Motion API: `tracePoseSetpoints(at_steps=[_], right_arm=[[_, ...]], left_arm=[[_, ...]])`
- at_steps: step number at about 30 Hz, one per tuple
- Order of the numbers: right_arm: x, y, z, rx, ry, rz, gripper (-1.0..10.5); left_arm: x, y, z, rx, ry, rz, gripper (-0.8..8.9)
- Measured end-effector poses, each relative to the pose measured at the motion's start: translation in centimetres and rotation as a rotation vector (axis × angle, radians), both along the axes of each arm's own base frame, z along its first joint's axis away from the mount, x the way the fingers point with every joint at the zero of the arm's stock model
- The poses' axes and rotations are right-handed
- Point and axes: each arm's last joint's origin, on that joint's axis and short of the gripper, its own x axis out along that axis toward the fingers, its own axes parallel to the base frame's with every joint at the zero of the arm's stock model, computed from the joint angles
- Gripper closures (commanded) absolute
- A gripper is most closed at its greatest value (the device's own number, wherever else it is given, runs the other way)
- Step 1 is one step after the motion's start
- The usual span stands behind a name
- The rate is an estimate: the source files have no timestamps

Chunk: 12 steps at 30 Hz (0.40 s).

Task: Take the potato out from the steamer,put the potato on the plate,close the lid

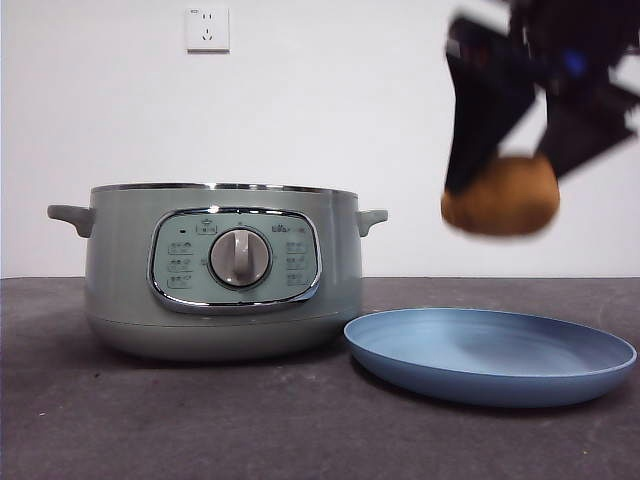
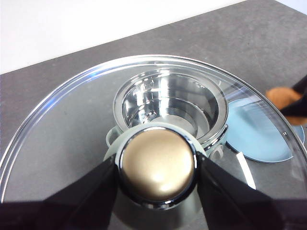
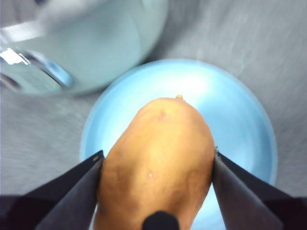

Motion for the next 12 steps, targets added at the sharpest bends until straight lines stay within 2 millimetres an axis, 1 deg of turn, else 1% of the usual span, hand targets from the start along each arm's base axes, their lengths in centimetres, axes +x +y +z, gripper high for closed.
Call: tracePoseSetpoints(at_steps=[6,12], right_arm=[[1.1,-0.2,-4.0,0.019,0.010,-0.027,9.6],[2.6,0.3,-6.2,0.036,0.033,-0.026,9.6]], left_arm=[[0.0,0.0,0.0,-0.006,0.002,-0.011,8.22],[0.0,-0.1,0.0,-0.017,0.007,-0.035,8.22]])
